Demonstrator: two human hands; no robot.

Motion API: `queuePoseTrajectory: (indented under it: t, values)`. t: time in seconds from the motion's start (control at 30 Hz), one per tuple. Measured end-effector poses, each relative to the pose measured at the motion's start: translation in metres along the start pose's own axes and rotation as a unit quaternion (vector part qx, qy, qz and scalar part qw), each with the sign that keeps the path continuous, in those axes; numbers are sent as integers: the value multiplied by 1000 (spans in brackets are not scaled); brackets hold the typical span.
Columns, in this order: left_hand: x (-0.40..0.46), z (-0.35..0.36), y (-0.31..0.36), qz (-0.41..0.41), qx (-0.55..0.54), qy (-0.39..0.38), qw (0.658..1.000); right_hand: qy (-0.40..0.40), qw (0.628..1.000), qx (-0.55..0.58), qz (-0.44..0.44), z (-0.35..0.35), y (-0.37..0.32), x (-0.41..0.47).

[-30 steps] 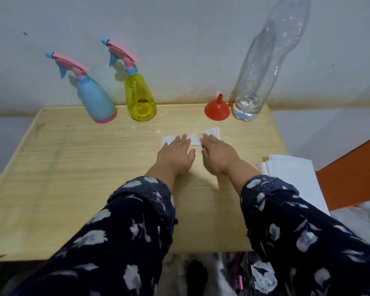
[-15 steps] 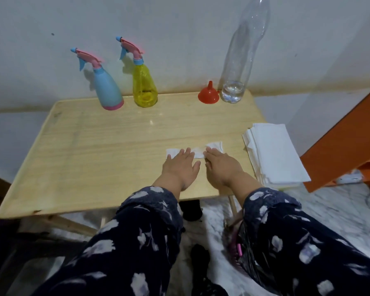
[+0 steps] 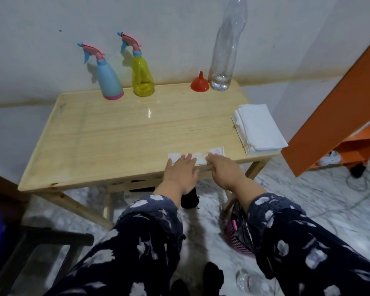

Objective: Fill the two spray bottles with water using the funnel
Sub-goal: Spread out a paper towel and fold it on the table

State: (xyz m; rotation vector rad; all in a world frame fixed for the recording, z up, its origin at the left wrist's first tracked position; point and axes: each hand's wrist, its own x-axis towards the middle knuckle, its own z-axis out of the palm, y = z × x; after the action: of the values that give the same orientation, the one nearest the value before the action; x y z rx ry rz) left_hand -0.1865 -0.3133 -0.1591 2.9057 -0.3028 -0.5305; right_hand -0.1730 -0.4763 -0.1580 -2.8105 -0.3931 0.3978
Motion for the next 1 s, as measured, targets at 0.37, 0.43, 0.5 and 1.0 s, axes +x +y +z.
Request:
queuePoseTrajectory:
  t: [0.37,0.43,0.5,1.0]
  values:
    - [-18,16,-12,-76,-23,49,996,90,995,4,43,19,6,0]
    - [-23,16,-9,-60,-24,60,996,111,993,34,34,22,6,-4]
    - [-28,15,-5,-48,-15,68,996,114,992,36,38,20,10,-11]
    - [5,47,146,142,7,8,990,134,960,55,239,17,137,-144]
